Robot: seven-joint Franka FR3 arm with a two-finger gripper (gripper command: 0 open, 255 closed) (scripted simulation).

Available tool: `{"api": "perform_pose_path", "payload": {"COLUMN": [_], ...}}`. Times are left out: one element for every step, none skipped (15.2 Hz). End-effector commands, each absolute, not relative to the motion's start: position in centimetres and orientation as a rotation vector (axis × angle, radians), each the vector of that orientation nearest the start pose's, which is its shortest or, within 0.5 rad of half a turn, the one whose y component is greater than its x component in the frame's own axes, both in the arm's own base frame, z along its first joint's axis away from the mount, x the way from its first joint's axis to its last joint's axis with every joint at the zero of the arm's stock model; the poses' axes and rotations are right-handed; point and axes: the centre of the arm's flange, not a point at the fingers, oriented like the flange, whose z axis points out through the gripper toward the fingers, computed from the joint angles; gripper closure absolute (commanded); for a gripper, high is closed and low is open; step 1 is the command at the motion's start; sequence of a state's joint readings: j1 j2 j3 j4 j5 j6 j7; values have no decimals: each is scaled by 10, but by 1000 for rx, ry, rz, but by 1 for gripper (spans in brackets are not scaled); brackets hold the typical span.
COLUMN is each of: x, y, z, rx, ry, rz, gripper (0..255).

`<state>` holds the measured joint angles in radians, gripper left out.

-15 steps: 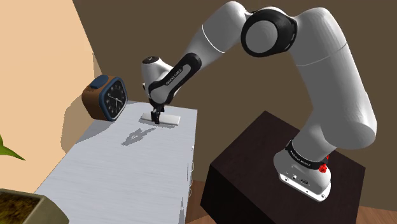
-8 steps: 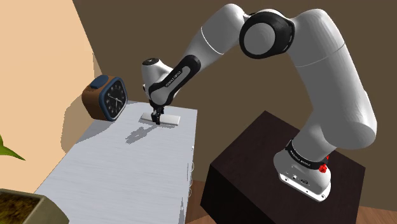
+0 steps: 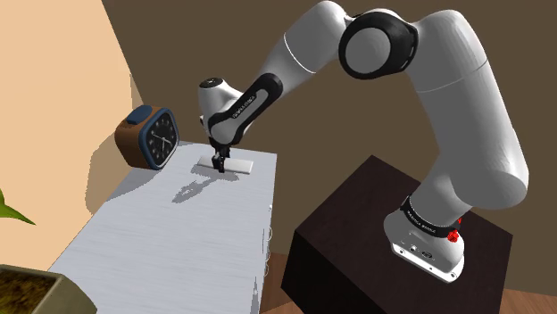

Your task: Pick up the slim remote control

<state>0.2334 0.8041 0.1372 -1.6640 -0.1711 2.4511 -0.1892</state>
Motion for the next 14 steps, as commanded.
{"api": "perform_pose_path", "payload": {"x": [633, 633, 633, 633, 633, 633, 633, 633, 633, 633, 633, 633, 633, 633], "y": [237, 237, 237, 237, 237, 237, 237, 237, 237, 237, 237, 237, 237, 237], "z": [150, 155, 160, 166, 171, 176, 182, 187, 192, 197, 203, 208, 209, 209], "rx": [-2986, -2986, -2986, -2986, -2986, -2986, -2986, -2986, -2986, -2986, -2986, -2986, -2986, -2986], "ry": [-1008, -1008, -1008, -1008, -1008, -1008, -1008, -1008, -1008, -1008, -1008, -1008, -1008, -1008], "rz": [8, 8, 8, 8, 8, 8, 8, 8, 8, 8, 8, 8, 8, 8], "gripper": [255, 255, 255, 255, 255, 255, 255, 255, 255, 255, 255, 255, 255, 255]}}
